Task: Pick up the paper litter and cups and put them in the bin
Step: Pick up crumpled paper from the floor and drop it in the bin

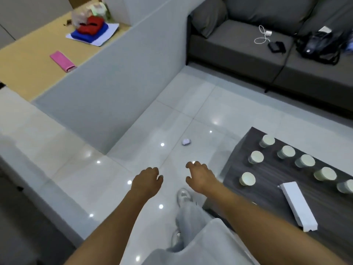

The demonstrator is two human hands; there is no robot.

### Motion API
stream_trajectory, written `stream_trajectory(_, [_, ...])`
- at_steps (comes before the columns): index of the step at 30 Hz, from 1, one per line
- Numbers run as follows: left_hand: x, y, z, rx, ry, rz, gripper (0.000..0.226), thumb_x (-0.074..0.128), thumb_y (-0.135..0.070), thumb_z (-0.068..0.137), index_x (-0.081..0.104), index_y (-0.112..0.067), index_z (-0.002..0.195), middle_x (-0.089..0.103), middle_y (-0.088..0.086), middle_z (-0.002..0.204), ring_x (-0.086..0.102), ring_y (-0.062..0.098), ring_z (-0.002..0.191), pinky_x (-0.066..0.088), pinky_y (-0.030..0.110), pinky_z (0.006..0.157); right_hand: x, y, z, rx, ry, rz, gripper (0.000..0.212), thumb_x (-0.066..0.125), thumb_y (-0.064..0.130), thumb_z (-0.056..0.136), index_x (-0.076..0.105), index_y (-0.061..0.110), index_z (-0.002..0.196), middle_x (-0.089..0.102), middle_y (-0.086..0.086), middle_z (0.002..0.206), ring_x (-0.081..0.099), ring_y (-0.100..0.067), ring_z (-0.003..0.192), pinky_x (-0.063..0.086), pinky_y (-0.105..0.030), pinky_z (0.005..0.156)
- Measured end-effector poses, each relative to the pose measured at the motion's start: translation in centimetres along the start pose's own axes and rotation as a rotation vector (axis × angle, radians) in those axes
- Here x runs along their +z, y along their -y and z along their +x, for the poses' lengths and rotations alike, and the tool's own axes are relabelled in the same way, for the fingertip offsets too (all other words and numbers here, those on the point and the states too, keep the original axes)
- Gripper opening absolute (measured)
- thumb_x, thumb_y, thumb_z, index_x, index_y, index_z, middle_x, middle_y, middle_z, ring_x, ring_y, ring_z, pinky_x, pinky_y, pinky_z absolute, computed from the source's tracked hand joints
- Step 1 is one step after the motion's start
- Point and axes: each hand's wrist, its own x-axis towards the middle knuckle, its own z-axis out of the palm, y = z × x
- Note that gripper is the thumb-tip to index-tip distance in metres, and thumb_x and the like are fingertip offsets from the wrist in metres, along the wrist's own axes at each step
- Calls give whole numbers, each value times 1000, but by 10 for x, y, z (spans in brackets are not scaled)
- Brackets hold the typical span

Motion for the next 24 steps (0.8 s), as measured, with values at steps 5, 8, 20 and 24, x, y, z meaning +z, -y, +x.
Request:
stream_trajectory(5, [-37, -4, 110, 66, 41, 37, 36, 38, -38, 99, 55, -11, 115, 58, 4, 114, 56, 22, 105, 41, 29, 80, -40, -5, 98, 94, -9, 33, 41, 47, 22, 94, 41, 14, 134, 46, -9, 129, 44, -31, 117, 42, -39, 91])
stream_trajectory(8, [-66, -5, 177, 92, 74, 76, 36, 38, -37, 99, 55, -11, 116, 58, 4, 114, 56, 22, 105, 38, 28, 77, -69, -6, 156, 141, -14, 70, 41, 46, 21, 94, 41, 14, 134, 46, -9, 128, 45, -30, 115, 42, -39, 90])
stream_trajectory(20, [-168, -41, 407, 285, 182, 191, 34, 38, -35, 98, 56, -12, 116, 58, 6, 116, 56, 24, 107, 45, 33, 85, -166, -26, 322, 376, -40, 261, 44, 47, 19, 92, 40, 16, 135, 44, -7, 128, 44, -28, 113, 43, -36, 89])
stream_trajectory(24, [-183, -60, 492, 406, 225, 278, 34, 39, -36, 99, 56, -12, 116, 58, 6, 116, 57, 23, 106, 44, 32, 83, -178, -37, 371, 510, -86, 367, 44, 48, 21, 92, 40, 14, 136, 45, -8, 128, 45, -28, 113, 44, -36, 89])
